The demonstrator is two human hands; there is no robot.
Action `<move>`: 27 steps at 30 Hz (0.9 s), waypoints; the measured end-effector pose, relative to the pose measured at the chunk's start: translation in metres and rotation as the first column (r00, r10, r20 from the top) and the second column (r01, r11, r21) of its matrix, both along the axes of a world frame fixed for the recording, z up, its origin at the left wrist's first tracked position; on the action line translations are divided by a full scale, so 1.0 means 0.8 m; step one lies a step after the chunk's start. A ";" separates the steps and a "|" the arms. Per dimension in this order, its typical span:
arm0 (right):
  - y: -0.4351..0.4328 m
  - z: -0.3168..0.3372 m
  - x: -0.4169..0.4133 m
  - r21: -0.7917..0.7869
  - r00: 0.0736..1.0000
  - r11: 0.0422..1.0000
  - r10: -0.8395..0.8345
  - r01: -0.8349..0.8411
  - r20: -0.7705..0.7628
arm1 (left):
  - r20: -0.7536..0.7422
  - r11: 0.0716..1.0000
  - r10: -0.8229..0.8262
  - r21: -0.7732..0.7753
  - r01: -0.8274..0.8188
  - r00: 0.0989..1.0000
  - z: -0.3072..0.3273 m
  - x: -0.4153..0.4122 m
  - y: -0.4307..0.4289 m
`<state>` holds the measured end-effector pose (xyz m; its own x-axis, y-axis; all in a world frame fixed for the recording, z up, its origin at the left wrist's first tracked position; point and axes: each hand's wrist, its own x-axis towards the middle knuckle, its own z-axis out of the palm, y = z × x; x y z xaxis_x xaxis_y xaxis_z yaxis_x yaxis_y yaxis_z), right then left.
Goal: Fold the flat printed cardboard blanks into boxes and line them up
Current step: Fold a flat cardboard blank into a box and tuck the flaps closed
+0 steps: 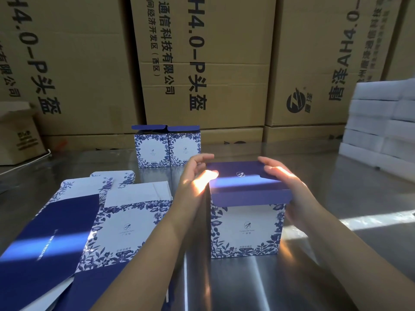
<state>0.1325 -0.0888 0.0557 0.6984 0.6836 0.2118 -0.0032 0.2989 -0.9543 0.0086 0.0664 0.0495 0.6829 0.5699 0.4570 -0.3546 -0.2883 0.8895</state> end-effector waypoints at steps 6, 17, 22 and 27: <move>-0.002 0.005 0.001 0.065 0.996 0.997 -0.050 0.045 0.072 | -0.083 0.949 -0.058 0.303 0.081 0.995 0.029 -0.014 0.005; -0.015 0.009 0.007 -0.172 0.913 0.984 0.030 0.045 0.407 | -0.267 0.891 -0.157 0.378 0.253 0.951 0.046 -0.036 -0.008; -0.023 0.011 0.001 -0.270 0.880 0.962 0.172 -0.052 0.444 | -0.335 0.873 -0.116 0.415 0.257 0.935 0.038 -0.036 -0.009; -0.024 0.014 -0.008 -0.283 0.830 0.958 0.111 0.058 0.547 | -0.278 0.897 -0.084 0.397 0.194 0.957 0.034 -0.032 -0.008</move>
